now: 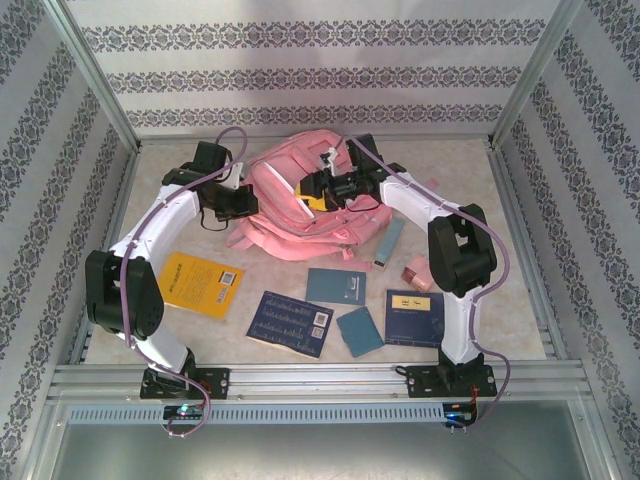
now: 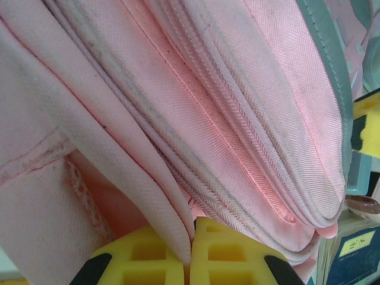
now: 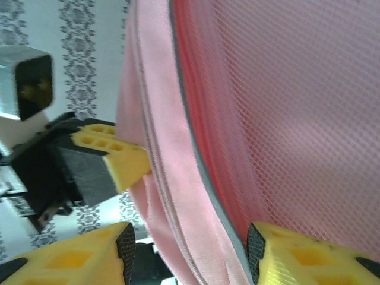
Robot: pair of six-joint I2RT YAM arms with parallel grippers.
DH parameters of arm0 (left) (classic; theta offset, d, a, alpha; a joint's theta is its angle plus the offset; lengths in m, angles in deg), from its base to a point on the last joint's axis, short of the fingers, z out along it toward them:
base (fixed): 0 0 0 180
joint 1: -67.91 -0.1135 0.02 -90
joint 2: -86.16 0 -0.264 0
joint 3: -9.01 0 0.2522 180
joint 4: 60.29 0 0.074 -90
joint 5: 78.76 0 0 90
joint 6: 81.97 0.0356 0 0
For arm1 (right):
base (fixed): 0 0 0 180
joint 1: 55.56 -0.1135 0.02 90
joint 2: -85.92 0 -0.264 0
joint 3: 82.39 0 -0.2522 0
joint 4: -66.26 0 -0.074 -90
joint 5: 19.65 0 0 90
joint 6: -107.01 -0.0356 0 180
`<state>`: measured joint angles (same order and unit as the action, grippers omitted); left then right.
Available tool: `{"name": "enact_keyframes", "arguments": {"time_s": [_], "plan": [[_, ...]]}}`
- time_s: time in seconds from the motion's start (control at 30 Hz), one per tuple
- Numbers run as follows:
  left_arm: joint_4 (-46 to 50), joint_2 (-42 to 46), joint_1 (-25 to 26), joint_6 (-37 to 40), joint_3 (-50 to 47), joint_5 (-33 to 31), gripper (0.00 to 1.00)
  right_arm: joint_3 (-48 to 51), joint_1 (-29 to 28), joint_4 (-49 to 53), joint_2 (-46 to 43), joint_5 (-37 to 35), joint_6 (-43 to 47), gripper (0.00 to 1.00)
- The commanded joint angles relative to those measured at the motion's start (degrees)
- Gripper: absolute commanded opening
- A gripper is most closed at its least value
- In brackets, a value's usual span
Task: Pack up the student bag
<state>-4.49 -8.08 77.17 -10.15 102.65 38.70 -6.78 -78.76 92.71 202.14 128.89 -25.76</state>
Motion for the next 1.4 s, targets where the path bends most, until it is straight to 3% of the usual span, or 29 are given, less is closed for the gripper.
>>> {"name": "enact_keyframes", "arguments": {"time_s": [0.0, 0.23, 0.67, 0.87, 1.13, 1.33, 1.37], "plan": [[-1.3, 1.9, 0.3, 2.1, 1.3, 3.7, 0.00, 2.0, 0.0, -11.8, -0.3, 6.2, -8.3, 0.55], [-1.5, 2.3, 0.3, 2.3, 0.4, 4.4, 0.00, -5.0, -0.1, 3.4, 2.8, 0.4, 2.5, 0.58], [-1.3, 2.1, 0.3, 2.7, 1.3, 3.8, 0.00, 0.4, -0.9, -4.6, 1.5, 7.7, -1.5, 0.50], [-1.0, 2.3, 0.3, 3.5, 1.2, 3.1, 0.00, 1.6, -0.8, -5.5, 1.4, 9.0, -1.8, 0.40], [-0.9, 2.6, 0.2, 3.7, 1.2, 2.7, 0.00, 0.1, -2.4, 5.1, 3.0, 8.2, 8.2, 0.39], [-1.2, 3.1, 0.1, 3.7, 0.6, 2.3, 0.00, -1.4, -4.3, 13.2, 3.6, 4.7, 16.7, 0.31], [-1.3, 3.1, 0.1, 3.7, 0.6, 2.3, 0.00, -1.7, -4.6, 14.0, 3.4, 3.8, 17.6, 0.26]]}}
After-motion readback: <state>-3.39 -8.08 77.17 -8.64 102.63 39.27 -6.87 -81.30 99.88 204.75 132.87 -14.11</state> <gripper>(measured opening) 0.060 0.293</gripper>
